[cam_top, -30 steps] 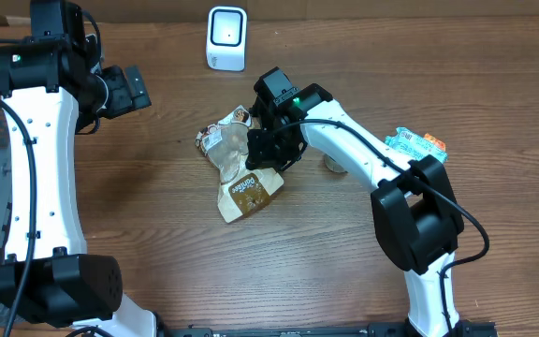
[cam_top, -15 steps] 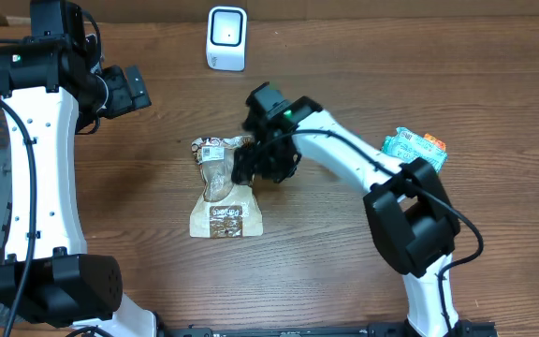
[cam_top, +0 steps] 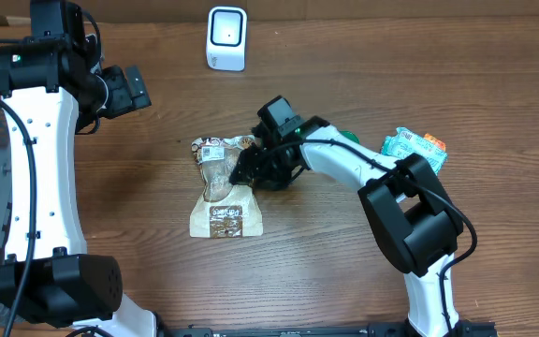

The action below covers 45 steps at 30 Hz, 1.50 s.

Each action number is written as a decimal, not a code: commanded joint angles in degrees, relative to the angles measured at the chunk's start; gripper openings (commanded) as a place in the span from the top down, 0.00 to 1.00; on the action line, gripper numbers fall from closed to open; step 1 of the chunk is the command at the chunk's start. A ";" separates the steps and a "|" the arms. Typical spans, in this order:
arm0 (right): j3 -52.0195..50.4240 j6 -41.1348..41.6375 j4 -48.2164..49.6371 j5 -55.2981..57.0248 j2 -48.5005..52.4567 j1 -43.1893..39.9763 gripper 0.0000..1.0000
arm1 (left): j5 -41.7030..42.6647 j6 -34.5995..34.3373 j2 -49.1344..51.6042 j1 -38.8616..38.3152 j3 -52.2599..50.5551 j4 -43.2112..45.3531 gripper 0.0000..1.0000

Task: Scan the item barcode

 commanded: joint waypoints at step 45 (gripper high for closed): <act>18.21 -14.67 -42.62 51.52 -9.77 2.14 0.96 | 0.24 0.02 -0.63 -0.39 0.52 0.07 0.00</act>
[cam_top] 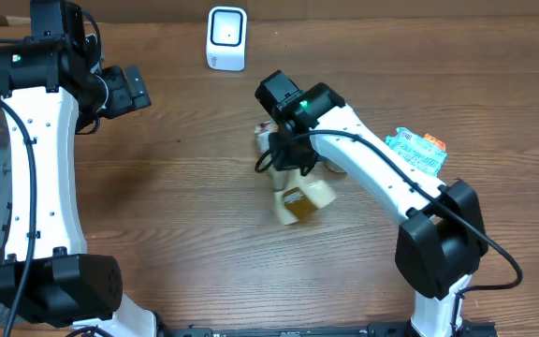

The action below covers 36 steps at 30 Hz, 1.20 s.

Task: Scan the item barcode

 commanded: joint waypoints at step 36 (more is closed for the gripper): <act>0.59 12.39 14.43 -10.38 7.26 2.08 0.96 | 0.24 0.02 -0.63 -0.39 0.52 0.07 0.00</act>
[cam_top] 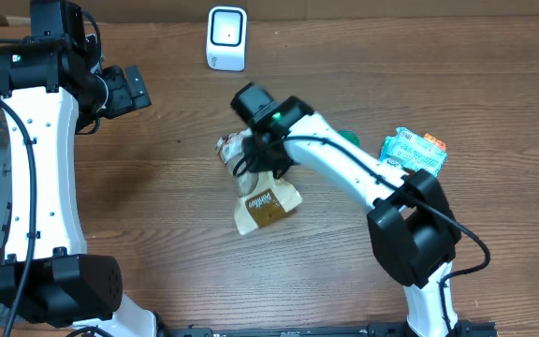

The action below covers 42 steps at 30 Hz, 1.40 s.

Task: Scan the item barcode

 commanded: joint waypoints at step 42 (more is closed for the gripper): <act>-9.20 -7.45 1.42 -27.76 0.50 -9.97 0.45 | 27.06 -4.00 -0.59 -12.26 -33.44 22.51 0.96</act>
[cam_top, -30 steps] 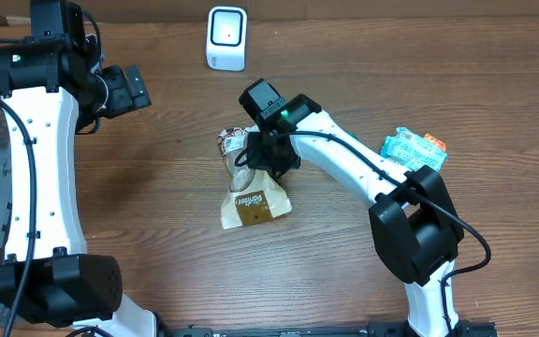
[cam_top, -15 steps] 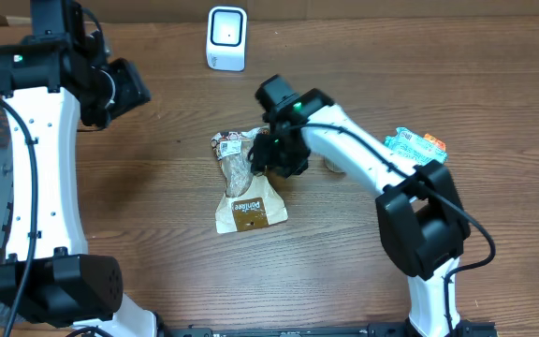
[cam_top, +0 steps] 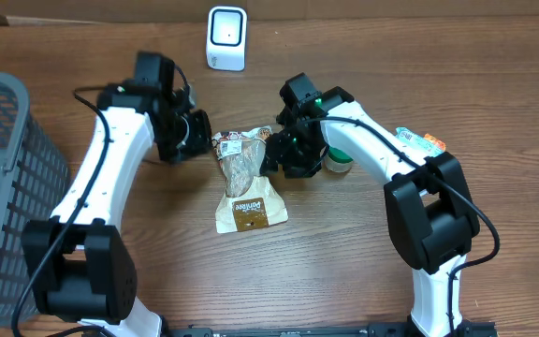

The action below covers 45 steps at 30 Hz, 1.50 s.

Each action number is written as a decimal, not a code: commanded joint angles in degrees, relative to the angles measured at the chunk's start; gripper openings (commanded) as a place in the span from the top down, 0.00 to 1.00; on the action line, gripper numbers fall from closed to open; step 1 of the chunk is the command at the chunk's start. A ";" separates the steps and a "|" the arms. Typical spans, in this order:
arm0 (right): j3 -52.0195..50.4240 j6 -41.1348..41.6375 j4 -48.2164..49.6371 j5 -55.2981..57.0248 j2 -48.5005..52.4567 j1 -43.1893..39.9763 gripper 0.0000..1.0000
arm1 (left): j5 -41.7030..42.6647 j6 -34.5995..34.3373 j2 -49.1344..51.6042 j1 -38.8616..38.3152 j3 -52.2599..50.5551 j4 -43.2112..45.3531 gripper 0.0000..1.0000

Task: Scan the item barcode

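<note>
The item is a tan pouch (cam_top: 249, 192) with a brown printed panel at its lower end and a white label (cam_top: 235, 144) at its top end. It lies in the middle of the table. My right gripper (cam_top: 271, 155) is at the pouch's upper right edge and looks shut on it. My left gripper (cam_top: 204, 139) is just left of the pouch's top corner, its fingers spread. The white barcode scanner (cam_top: 226, 38) stands at the far edge, behind the pouch.
A grey mesh basket (cam_top: 7, 178) fills the left side. A teal packet (cam_top: 417, 142) lies at the right, partly behind the right arm. A green-topped round object (cam_top: 338, 161) sits beside the right wrist.
The left arm has come in from the far left to the pouch's top left corner. The right gripper and pouch have shifted slightly right. The basket now shows more fully at the left.
The right gripper was at the pouch where it lay left of centre. It then held the pouch tilted and further right, then back left near the middle. The left arm stayed raised at the far left throughout, and now it is beside the pouch.
</note>
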 commanded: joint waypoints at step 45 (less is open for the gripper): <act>-6.21 -1.20 17.00 -10.05 4.76 2.32 0.94 | 9.46 3.56 2.82 1.92 -14.73 13.44 0.96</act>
